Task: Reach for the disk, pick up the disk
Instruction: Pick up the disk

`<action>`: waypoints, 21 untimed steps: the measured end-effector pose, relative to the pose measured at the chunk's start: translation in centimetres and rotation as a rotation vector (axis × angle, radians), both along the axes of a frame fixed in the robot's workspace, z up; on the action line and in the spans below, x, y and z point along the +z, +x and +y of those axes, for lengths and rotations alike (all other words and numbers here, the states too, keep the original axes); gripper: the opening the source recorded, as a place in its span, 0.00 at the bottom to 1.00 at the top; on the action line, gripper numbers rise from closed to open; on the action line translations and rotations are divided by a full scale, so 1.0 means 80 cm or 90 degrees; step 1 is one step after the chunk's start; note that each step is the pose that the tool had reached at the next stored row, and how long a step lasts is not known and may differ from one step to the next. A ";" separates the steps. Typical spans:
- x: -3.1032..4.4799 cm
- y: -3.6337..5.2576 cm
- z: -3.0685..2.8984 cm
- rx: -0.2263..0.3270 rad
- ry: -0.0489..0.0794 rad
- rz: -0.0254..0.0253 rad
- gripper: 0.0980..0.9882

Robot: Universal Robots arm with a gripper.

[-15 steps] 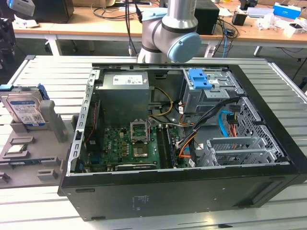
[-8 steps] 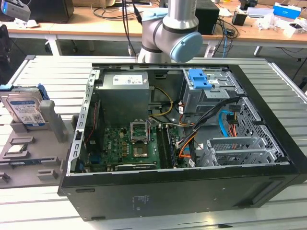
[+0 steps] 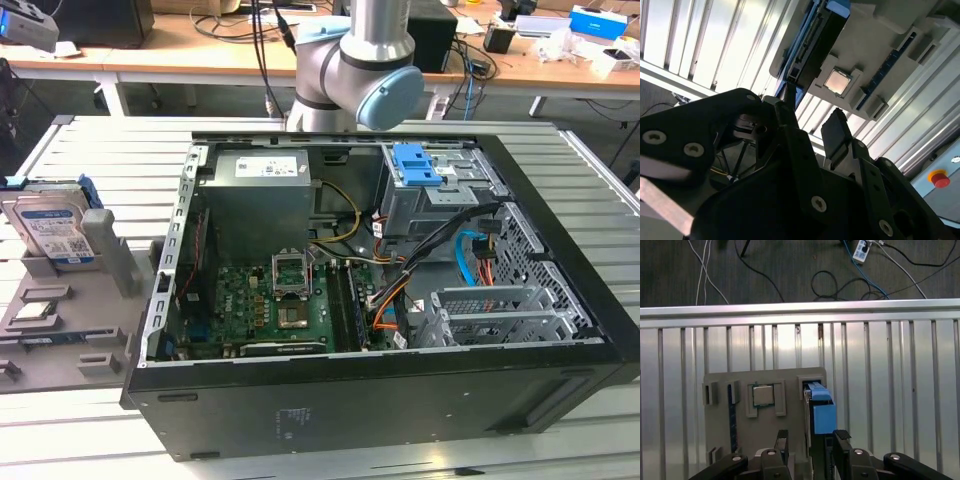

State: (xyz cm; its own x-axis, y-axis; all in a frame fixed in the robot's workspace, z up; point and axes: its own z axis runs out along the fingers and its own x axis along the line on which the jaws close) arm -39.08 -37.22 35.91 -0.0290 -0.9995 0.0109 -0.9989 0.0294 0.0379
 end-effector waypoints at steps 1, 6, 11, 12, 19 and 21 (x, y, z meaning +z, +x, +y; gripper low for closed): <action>-0.0001 0.000 -0.0001 0.000 0.000 0.0000 0.43; -0.0035 0.000 -0.0001 0.000 0.000 0.0000 0.43; -0.0079 0.000 -0.0001 0.000 0.000 0.0000 0.43; -0.0091 0.000 -0.0002 0.000 0.000 0.0000 0.43; -0.0134 0.000 -0.0002 0.000 0.000 0.0000 0.43; -0.0144 0.000 -0.0002 0.000 0.000 -0.0001 0.43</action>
